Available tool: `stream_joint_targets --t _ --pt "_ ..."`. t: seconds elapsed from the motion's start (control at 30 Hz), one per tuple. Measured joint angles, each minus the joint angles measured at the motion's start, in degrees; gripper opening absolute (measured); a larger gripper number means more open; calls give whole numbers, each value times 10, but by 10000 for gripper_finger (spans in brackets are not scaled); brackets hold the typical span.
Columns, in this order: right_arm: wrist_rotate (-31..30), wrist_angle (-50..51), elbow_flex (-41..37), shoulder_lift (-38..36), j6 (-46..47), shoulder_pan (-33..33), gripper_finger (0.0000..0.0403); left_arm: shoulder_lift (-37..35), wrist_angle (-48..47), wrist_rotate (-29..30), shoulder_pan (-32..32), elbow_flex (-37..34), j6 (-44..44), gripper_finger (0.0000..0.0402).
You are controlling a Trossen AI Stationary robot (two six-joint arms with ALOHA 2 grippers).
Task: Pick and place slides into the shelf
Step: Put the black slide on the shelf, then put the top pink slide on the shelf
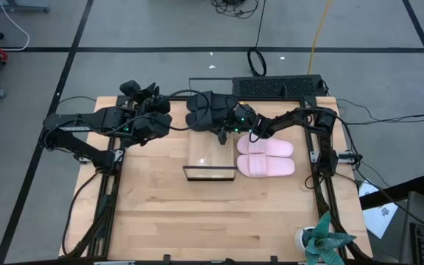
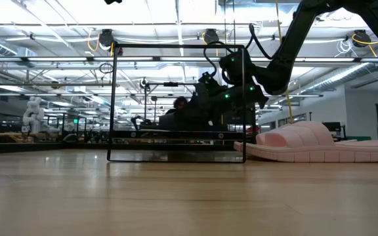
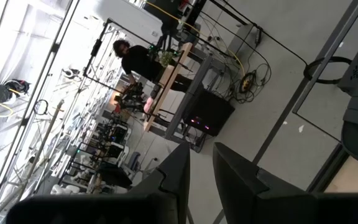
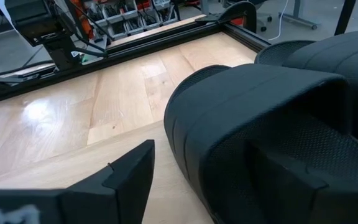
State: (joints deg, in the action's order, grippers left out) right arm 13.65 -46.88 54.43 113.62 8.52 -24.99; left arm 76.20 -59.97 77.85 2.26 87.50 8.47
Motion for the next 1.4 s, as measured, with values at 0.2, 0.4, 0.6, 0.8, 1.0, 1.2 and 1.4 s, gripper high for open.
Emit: stream_joint_targets --t 0.2,0.4,0.6,0.8,1.0,1.2,1.4 --pt "-2 6 0 -23 -17 0 244 0 0 0 0 0 0 78" --pt "-3 58 0 -41 -29 -9 245 0 0 0 0 0 0 78" --pt "-19 67 0 -56 -47 -12 245 0 0 0 0 0 0 78" --pt "-48 80 0 -57 -47 -13 245 0 0 0 0 0 3 78" --pt "-77 84 0 -86 -59 -13 245 0 0 0 0 0 3 78" --pt "-80 154 0 -167 -67 -13 245 0 0 0 0 0 3 78" --pt "-94 416 0 -287 -63 5 245 0 0 0 0 0 0 78"
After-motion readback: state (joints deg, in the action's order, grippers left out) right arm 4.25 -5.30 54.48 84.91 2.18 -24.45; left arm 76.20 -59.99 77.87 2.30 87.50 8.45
